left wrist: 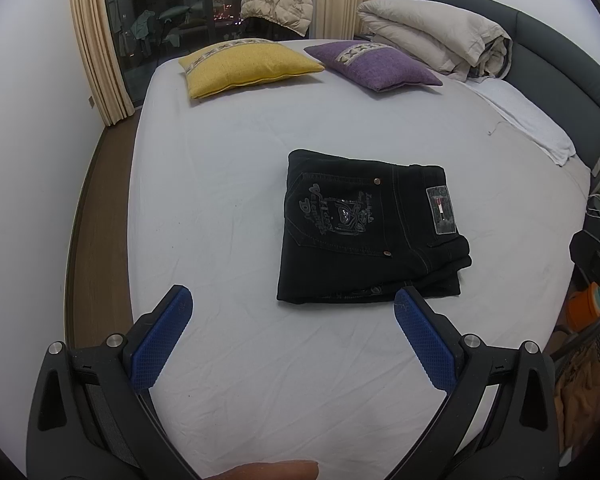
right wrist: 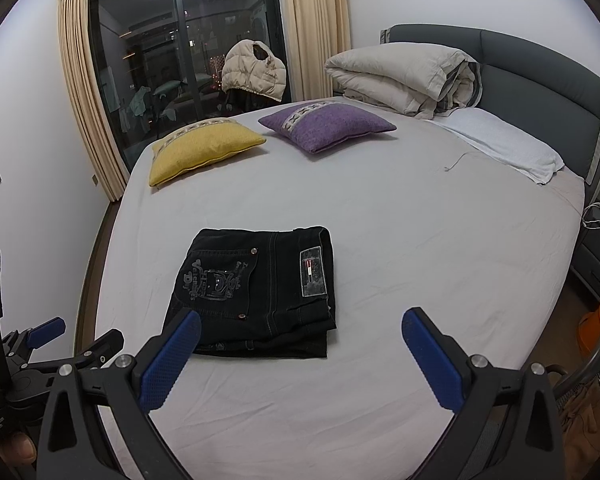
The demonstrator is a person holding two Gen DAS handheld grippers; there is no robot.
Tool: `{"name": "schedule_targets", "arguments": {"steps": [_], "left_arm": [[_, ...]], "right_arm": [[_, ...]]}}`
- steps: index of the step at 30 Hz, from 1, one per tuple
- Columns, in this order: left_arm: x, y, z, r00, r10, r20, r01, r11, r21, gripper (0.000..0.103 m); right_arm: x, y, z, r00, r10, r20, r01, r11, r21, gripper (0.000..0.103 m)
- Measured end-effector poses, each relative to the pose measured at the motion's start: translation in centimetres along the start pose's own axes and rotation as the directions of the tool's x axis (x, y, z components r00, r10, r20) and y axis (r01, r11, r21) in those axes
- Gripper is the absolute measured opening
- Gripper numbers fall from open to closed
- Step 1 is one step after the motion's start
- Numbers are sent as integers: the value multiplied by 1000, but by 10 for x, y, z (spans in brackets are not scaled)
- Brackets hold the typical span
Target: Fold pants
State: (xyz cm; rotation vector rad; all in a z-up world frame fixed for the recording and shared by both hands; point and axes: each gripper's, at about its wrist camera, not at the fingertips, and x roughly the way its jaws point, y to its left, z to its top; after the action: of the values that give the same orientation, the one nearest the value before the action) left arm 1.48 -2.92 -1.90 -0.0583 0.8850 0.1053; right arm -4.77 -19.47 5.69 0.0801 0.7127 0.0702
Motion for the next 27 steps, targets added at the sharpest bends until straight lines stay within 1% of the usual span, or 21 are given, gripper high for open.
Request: {"name": "schedule_targets", "arguments": {"steps": [27], "left_arm": [[1,3,-2,1000,-10,-3,10,1000,8,103]], "right_arm": [[-4,-3,0,1000,3,-2,-3,1000,-1,103]]}}
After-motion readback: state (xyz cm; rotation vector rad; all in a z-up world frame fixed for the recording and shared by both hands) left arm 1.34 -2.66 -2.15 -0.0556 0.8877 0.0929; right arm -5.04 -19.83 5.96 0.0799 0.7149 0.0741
